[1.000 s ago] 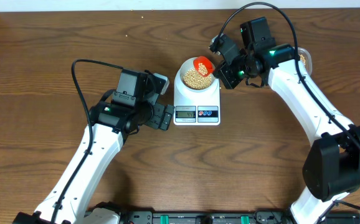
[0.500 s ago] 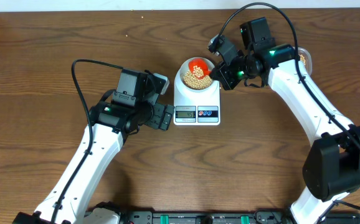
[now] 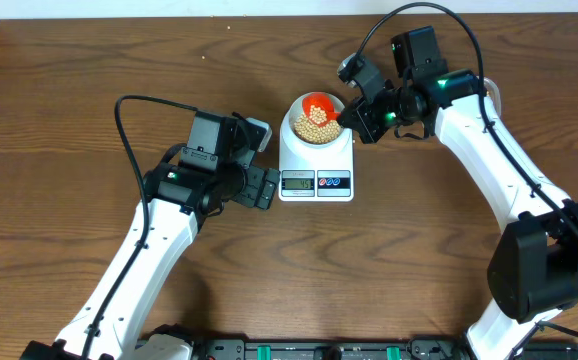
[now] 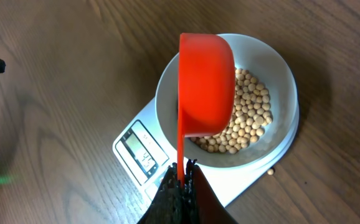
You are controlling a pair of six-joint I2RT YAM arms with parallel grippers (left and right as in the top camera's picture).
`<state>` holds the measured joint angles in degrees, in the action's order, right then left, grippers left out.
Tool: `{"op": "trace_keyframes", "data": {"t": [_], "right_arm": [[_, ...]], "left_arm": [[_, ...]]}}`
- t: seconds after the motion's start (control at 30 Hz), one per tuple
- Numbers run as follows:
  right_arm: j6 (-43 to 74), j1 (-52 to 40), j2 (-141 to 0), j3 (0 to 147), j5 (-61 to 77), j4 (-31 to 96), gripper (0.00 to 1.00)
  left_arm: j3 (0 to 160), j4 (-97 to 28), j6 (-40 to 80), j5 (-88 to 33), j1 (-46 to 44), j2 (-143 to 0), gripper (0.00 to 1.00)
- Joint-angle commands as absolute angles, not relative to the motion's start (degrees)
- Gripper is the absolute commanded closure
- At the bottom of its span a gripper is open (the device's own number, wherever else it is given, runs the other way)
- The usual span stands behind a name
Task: Scoop item into bowl and weigh 50g on scale
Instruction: 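Hold the red scoop tilted over the bowl, trickling soybeans out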
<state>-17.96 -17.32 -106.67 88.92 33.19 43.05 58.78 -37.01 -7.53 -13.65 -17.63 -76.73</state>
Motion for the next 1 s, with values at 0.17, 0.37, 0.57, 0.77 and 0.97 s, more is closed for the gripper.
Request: {"op": "trace_keyframes", "data": {"t": [0.17, 0.37, 0.57, 0.77, 0.97], "right_arm": [[-17.45, -17.26, -105.43, 90.11, 31.62, 43.07, 0.99], [-17.91, -17.34, -105.43, 90.11, 30.94, 42.61, 0.99], [-22.41, -17.89, -105.45, 90.11, 26.44, 42.24, 0.99], [-23.27, -18.11, -105.45, 90.11, 26.48, 41.34, 0.99], [-23.88, -18.11, -105.45, 90.11, 26.48, 41.36, 0.99]], "left_arm": [[58.54, -36.99, -7.70, -14.13, -17.43, -76.84, 0.09], [58.54, -37.01, -7.70, -14.13, -17.43, -76.84, 0.09], [58.54, -37.01, -7.70, -14.13, -17.43, -76.84, 0.09], [58.54, -36.99, -7.70, -14.13, -17.43, -76.84, 0.09], [58.54, -36.99, -7.70, -14.13, -17.43, -76.84, 0.09]]}}
